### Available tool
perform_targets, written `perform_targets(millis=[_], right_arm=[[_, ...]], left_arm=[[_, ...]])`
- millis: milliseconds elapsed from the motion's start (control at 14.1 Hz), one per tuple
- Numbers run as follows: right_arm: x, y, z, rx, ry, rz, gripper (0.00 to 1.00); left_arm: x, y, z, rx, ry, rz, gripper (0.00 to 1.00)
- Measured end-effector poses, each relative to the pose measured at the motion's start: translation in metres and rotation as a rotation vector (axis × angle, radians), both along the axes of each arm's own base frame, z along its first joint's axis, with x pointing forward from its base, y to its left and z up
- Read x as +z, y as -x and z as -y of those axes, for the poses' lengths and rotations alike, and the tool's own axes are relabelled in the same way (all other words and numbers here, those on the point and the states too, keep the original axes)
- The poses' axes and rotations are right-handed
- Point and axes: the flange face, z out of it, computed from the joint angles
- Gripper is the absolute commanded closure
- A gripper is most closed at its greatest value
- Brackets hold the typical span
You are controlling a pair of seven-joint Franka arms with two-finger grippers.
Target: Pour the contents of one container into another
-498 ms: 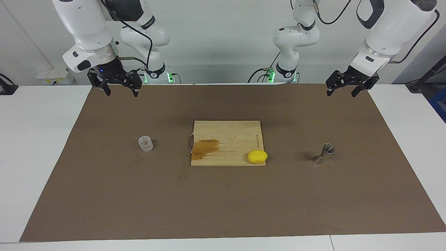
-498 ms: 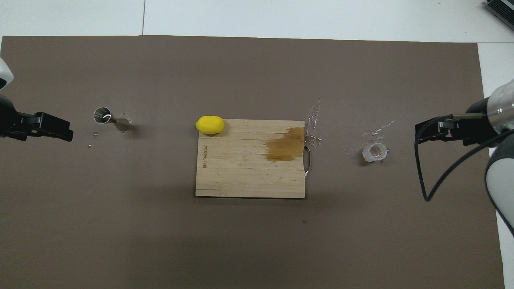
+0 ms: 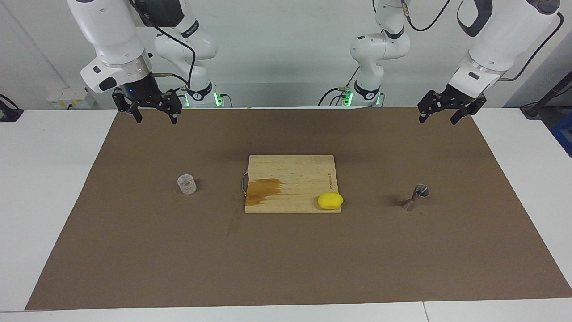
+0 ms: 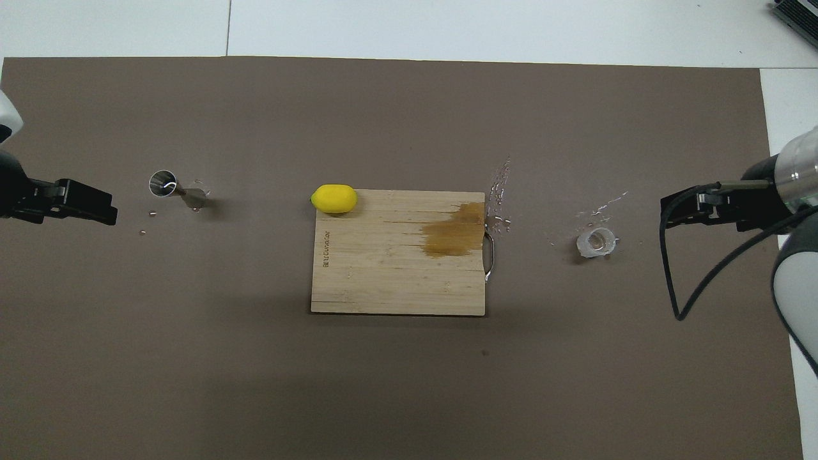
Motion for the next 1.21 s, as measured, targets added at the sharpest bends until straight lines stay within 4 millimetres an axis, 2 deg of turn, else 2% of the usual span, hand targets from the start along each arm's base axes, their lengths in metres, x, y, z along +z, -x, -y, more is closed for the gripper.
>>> perform_targets(millis=[427,712,854,996,1210], right_arm=[[0.000,0.000,0.000,0.000,0.000,0.000,0.00],[0.000,0.000,0.000,0.000,0.000,0.000,0.00],[0.000,0.000,0.000,0.000,0.000,0.000,0.00],[0.000,0.000,0.000,0.000,0.000,0.000,0.00],[0.000,0.000,0.000,0.000,0.000,0.000,0.00]], left_arm=[[-0.003,0.000,0.006,-0.012,0.000,-0.003,0.00],[-0.018,0.003,-0.008,0.021,0.034,-0.051,0.00],[-0.045,0.009,-0.030,0.080,0.112,-0.147,0.00],[-0.074,0.016,-0.063,0.179,0.192,-0.219,0.00],[-0.115,0.020,-0.107,0.518,0.339,-0.296,0.00]])
